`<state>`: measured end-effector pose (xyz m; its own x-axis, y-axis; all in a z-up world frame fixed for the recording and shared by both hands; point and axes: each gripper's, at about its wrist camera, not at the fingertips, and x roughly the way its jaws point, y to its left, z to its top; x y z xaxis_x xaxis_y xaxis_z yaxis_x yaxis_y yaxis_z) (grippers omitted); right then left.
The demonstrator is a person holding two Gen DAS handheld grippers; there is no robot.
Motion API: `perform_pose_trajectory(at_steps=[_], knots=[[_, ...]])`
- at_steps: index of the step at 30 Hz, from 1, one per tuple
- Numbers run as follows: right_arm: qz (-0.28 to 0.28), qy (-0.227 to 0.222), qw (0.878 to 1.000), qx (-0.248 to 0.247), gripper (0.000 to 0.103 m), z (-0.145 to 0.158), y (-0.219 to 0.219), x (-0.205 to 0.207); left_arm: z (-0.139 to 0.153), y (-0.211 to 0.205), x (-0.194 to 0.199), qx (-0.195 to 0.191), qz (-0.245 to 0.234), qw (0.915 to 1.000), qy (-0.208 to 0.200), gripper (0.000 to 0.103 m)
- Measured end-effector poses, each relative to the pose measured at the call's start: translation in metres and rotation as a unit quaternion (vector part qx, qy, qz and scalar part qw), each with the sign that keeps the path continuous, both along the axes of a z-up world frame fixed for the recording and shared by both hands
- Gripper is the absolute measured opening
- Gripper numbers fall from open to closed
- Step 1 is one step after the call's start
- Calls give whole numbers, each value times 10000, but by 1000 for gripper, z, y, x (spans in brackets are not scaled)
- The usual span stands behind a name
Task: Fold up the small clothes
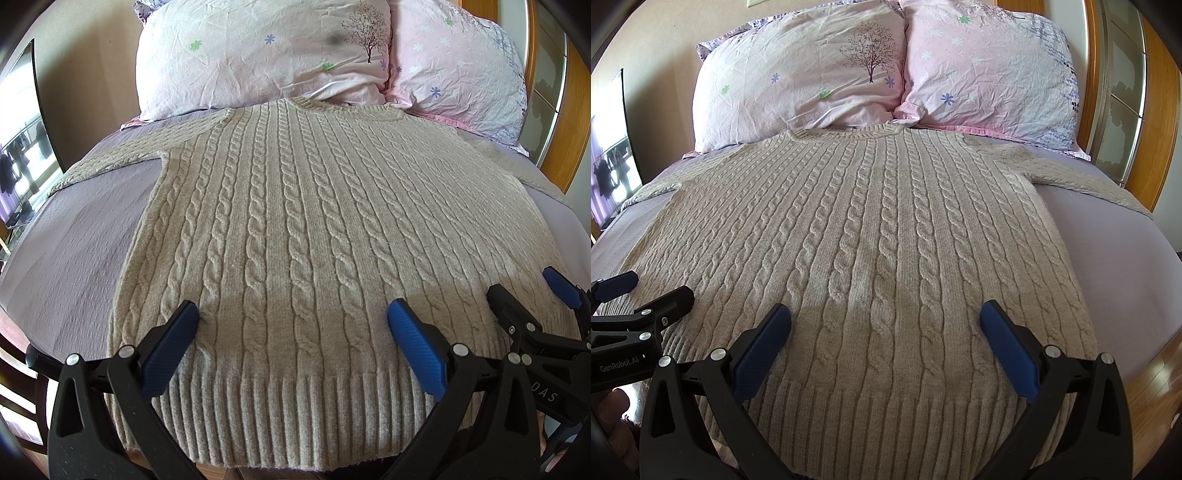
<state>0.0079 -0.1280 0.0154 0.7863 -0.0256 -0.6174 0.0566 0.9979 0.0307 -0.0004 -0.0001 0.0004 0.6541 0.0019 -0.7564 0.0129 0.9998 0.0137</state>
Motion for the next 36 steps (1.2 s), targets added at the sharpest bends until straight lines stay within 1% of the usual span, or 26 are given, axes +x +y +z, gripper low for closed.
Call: perform_pose_trajectory(at_steps=[25, 28, 29, 30, 31, 32, 33, 34, 36], knots=[[13, -9, 10000, -15, 102, -3, 3, -1, 0, 0, 0, 3, -2, 10000, 8, 101], [241, -110, 9996, -31, 102, -7, 2, -1, 0, 0, 0, 10, -18, 10000, 25, 101], [403, -176, 9990, -14, 102, -5, -3, 0, 0, 0, 0, 14, -32, 10000, 20, 101], [690, -238, 9973, 104, 102, -4, -13, 0, 0, 1, 0, 18, -48, 10000, 9, 101], [774, -229, 9964, 272, 102, -2, -16, -2, 0, 1, 0, 24, -69, 10000, -15, 101], [851, -228, 9944, 583, 102, 0, -27, -1, 1, 2, 1, 30, -89, 9999, -37, 101], [849, -245, 9931, 775, 102, 5, -40, -1, 0, 0, -1, 35, -123, 9999, -58, 101], [706, -282, 9928, 926, 102, 12, -55, 2, 0, 0, -1, 32, -153, 9999, -65, 101], [166, -339, 9928, 1136, 102, 29, -104, 12, 1, 1, 1, 25, -216, 9998, -29, 101]])
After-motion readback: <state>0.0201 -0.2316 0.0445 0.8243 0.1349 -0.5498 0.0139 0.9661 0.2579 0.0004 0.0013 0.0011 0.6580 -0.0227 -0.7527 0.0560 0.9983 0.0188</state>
